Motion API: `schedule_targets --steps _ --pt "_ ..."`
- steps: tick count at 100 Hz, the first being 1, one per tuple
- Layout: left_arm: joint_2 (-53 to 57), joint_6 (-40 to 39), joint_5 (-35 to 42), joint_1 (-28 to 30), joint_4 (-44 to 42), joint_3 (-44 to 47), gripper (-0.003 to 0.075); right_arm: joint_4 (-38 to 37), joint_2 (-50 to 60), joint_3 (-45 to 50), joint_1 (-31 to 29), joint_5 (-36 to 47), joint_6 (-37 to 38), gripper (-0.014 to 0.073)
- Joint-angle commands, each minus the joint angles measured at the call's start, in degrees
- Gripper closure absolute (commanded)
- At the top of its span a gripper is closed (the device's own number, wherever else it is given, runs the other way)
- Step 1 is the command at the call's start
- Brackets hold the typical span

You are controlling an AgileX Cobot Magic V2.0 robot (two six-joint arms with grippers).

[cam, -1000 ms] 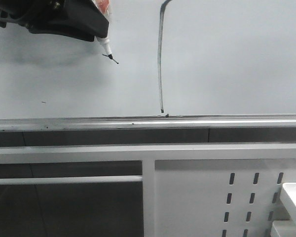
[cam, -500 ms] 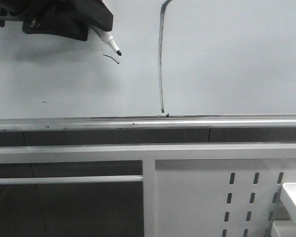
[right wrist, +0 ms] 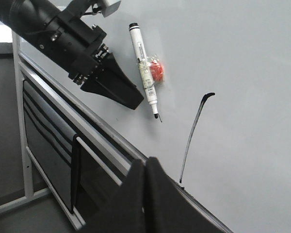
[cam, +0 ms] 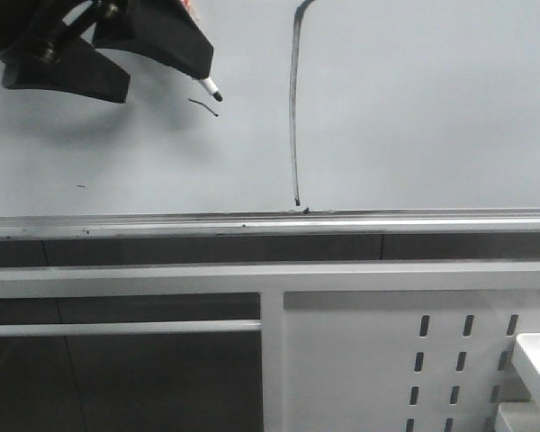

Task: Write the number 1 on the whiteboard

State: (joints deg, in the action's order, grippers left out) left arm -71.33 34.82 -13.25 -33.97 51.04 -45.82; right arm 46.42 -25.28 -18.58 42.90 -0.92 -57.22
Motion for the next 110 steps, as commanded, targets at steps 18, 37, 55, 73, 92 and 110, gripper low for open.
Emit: schedule_targets --steps 18,37,55,73,92,110 --pt "11.05 -0.30 2.03 0.08 0.43 4.87 0.0256 0.38 -0.17 -1.52 -0.31 3.69 0.02 0.0657" --pt "20.49 -0.30 0.19 0.08 -3.27 8.13 0.0446 0.38 -0.17 -1.52 -0.31 3.79 0.02 0.0657" --pt "29.46 -0.30 -5.24 0.08 -12.74 8.37 0.0722 0.38 -0.17 -1.52 -0.31 3.53 0.02 0.0657" --pt "36.00 -0.30 -9.47 0.08 -15.55 8.41 0.0740 0.38 -0.17 -1.52 -0.31 3.63 0.02 0.0657" --pt "38.79 -0.30 -9.35 0.08 -11.12 8.41 0.0740 0.38 -0.52 -1.52 -0.31 10.04 0.02 0.0657" --pt "38.79 -0.30 -9.35 0.08 -10.86 8.41 0.0740 0.38 -0.52 -1.52 -0.31 9.94 0.02 0.0657"
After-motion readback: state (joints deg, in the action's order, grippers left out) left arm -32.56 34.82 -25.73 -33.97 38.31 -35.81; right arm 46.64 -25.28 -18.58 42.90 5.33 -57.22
